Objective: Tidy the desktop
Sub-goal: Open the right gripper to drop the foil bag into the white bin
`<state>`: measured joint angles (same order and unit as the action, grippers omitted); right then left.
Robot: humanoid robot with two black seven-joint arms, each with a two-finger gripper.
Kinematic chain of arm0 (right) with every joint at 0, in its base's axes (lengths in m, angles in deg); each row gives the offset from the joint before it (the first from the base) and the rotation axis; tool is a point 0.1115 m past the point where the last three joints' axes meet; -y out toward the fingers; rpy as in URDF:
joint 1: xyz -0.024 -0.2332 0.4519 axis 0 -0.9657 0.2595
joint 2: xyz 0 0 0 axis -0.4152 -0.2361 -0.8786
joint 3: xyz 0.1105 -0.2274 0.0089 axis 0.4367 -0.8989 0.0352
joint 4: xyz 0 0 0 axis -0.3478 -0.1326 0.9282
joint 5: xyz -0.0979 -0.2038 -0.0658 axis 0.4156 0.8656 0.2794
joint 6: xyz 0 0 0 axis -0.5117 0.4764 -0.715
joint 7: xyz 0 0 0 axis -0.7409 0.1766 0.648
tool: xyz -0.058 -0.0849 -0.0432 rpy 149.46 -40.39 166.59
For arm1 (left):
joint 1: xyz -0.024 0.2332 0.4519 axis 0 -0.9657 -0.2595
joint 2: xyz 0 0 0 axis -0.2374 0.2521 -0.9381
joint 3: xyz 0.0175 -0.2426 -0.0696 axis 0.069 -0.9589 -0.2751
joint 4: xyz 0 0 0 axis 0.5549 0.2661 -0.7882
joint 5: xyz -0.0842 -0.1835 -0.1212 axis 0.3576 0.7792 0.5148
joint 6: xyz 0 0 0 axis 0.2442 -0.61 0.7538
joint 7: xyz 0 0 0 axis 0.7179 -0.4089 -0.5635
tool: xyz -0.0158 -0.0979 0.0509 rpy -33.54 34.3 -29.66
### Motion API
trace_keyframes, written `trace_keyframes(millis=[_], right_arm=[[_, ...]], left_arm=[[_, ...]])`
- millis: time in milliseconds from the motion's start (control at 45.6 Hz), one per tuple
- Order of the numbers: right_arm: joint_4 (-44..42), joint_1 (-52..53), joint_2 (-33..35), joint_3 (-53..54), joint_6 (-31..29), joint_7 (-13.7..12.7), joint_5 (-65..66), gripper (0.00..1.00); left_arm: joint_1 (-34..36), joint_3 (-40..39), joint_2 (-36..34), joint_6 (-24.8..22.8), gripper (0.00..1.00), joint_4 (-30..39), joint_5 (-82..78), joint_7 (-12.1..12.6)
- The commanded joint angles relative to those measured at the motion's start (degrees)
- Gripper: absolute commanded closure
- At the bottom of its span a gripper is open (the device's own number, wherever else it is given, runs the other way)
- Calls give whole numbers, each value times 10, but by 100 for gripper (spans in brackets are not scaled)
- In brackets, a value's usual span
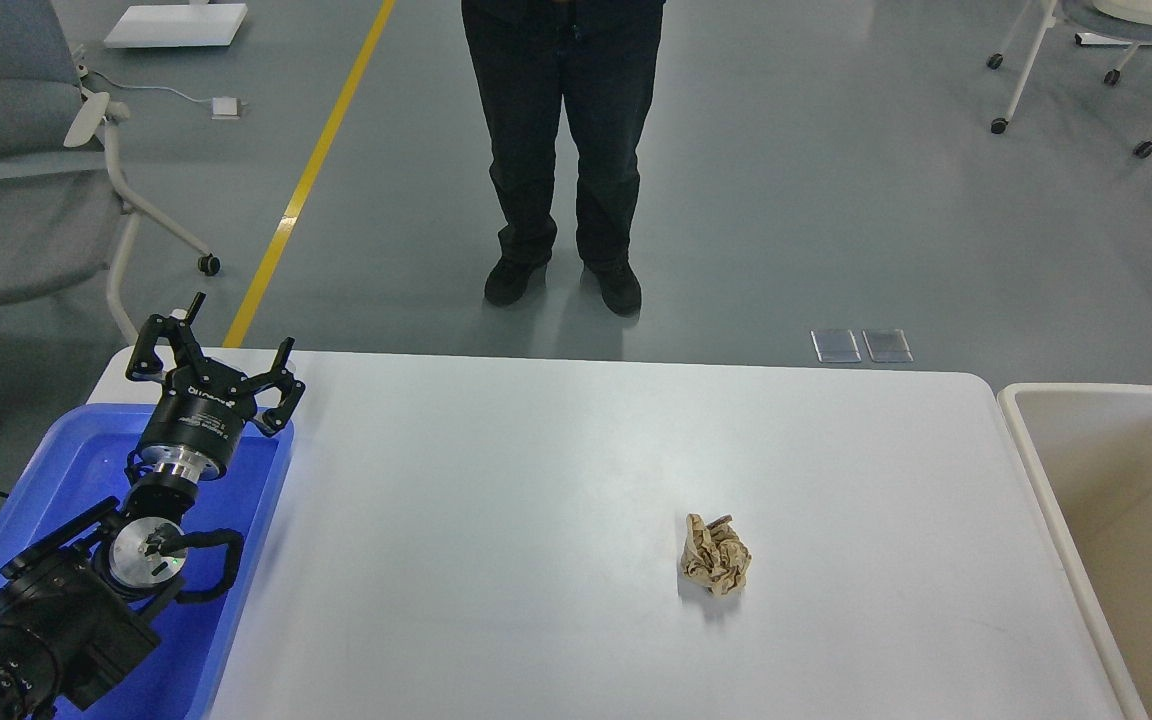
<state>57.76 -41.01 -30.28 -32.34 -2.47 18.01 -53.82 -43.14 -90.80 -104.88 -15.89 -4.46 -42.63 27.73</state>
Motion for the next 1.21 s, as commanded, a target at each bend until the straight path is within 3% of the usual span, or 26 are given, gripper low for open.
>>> trace_keyframes(millis=[0, 482, 526, 548, 570, 614, 635, 1183], right_arm=[[1, 30, -13, -28, 13, -11, 4, 100], [1, 79, -43, -79, 34, -17, 4, 99], [1, 80, -44, -79, 34, -17, 4, 86], [1, 80, -44, -79, 33, -17, 4, 67], [-1, 80, -44, -79, 34, -17, 4, 41], [0, 80, -44, -79, 31, -17, 3, 3], [0, 80, -44, -79, 31, -17, 3, 0], [-1, 89, -25, -64, 20, -17, -8, 0]], left_arm=[[0, 0, 1, -1, 0, 0, 0, 0], [0, 0, 1, 0, 0, 0, 0, 0], [0, 0, 0, 0, 0, 0, 0, 0], [0, 0, 0, -1, 0, 0, 0, 0], [0, 0, 1, 0, 0, 0, 0, 0], [0, 0, 1, 0, 0, 0, 0, 0], [0, 0, 1, -1, 0, 0, 0, 0], [0, 0, 0, 0, 0, 0, 0, 0]])
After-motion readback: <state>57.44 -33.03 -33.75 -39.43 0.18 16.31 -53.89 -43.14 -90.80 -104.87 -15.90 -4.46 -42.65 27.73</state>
